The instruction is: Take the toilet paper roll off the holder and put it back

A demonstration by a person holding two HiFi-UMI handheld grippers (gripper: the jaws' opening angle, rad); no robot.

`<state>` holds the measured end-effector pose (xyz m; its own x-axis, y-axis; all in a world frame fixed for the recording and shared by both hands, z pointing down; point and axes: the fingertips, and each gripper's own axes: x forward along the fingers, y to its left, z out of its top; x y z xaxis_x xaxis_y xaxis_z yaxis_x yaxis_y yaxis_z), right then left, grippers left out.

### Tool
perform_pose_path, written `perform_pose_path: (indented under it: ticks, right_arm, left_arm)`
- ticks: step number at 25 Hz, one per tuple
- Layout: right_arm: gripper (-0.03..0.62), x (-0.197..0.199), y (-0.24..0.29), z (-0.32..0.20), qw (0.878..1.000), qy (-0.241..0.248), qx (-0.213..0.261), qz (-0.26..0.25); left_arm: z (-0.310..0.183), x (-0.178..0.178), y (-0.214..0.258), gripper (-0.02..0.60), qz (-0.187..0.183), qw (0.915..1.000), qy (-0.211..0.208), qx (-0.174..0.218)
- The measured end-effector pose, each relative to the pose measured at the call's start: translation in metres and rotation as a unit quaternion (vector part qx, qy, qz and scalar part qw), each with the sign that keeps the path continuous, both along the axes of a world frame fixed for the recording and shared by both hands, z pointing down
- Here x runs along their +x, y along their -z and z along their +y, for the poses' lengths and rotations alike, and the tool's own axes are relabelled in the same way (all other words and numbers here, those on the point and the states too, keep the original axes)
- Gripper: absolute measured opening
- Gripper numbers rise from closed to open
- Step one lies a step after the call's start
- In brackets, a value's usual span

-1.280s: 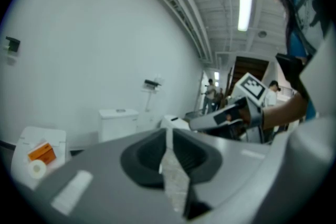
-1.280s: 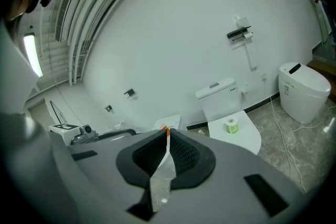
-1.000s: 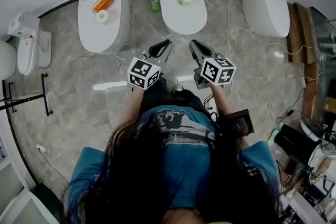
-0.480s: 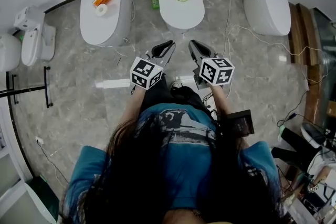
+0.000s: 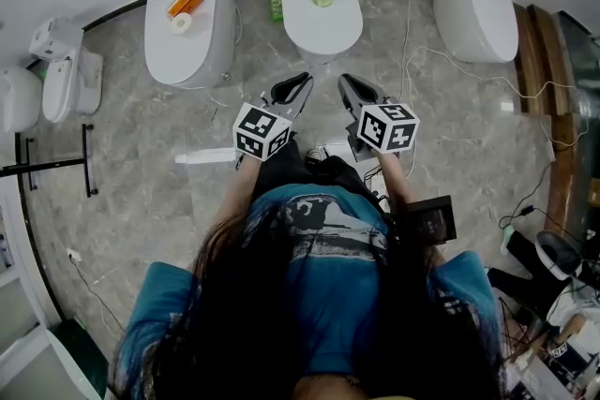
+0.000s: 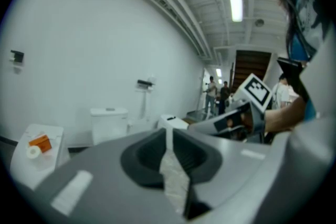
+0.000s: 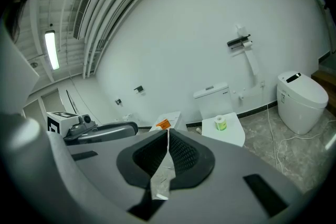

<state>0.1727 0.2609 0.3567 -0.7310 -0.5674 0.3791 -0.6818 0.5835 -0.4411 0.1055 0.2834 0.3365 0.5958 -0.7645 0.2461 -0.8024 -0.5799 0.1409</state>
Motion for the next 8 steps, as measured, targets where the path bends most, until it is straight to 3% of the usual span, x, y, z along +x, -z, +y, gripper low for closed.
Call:
perform_pose_path:
  ticks: [8]
  right_arm:
    - [0.025,0.0054,0.0048,0.0071,1.0,0.002,0.001,-0.003]
  left_arm:
    - [0.0048,0.0039,0.0065,0.034,-0.004,1.0,0.003,0.005]
